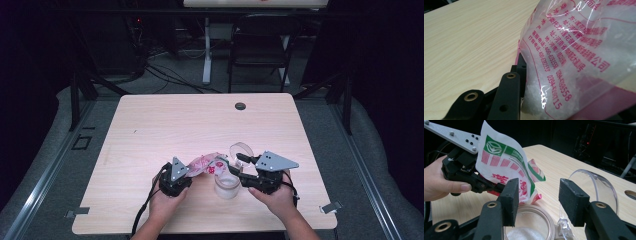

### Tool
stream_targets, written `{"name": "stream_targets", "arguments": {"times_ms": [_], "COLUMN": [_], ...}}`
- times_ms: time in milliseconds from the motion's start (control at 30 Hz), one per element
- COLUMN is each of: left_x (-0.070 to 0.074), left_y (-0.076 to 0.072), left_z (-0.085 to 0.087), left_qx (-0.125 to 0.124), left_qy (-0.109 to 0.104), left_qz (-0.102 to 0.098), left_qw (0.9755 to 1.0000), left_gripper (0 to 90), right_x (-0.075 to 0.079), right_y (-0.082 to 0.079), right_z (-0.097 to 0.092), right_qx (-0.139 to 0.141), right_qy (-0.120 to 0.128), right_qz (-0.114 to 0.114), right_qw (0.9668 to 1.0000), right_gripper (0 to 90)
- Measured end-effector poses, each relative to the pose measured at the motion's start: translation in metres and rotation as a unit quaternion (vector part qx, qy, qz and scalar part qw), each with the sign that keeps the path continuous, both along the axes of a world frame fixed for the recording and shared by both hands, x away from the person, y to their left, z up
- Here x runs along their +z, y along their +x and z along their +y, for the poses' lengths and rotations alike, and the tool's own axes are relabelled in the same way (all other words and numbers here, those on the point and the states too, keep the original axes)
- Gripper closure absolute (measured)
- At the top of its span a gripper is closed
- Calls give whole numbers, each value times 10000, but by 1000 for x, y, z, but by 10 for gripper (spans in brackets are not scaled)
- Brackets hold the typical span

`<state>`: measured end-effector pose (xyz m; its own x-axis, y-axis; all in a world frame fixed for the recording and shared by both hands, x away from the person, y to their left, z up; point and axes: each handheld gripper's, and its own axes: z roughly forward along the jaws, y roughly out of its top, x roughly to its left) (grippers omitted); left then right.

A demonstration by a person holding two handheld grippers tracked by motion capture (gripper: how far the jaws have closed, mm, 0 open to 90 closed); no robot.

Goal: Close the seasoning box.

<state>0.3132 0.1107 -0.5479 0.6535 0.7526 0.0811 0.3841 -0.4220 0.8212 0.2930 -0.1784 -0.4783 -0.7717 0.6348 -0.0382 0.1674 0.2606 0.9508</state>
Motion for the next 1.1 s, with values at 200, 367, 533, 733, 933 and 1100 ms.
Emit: {"name": "stream_targets", "arguments": {"times_ms": [200, 367, 533, 733, 933, 1100], "left_x": [0, 1, 4, 6, 4, 3], "left_y": [1, 3, 5, 5, 4, 2], "left_z": [3, 10, 25, 50, 79, 104], "left_qx": [-41, 52, 249, 531, 898, 1202], "left_qy": [-249, -426, -591, -703, -914, -963], "left_qz": [126, 164, 171, 200, 262, 218], "left_qw": [9996, 9989, 9978, 9959, 9914, 9878], "left_gripper": [747, 748, 747, 747, 748, 747], "right_x": [1, 4, 9, 12, 15, 19], "right_y": [0, -1, -4, -3, -3, -5], "right_z": [-1, -3, -4, -9, -18, -23], "right_qx": [3, 1, -4, -102, -246, -332], "right_qy": [-11, 30, 88, 106, 229, 312], "right_qz": [19, -7, -69, -78, -119, -200], "right_qw": [10000, 10000, 9999, 9999, 9994, 9988], "right_gripper": [501, 500, 501, 501, 503, 503]}}
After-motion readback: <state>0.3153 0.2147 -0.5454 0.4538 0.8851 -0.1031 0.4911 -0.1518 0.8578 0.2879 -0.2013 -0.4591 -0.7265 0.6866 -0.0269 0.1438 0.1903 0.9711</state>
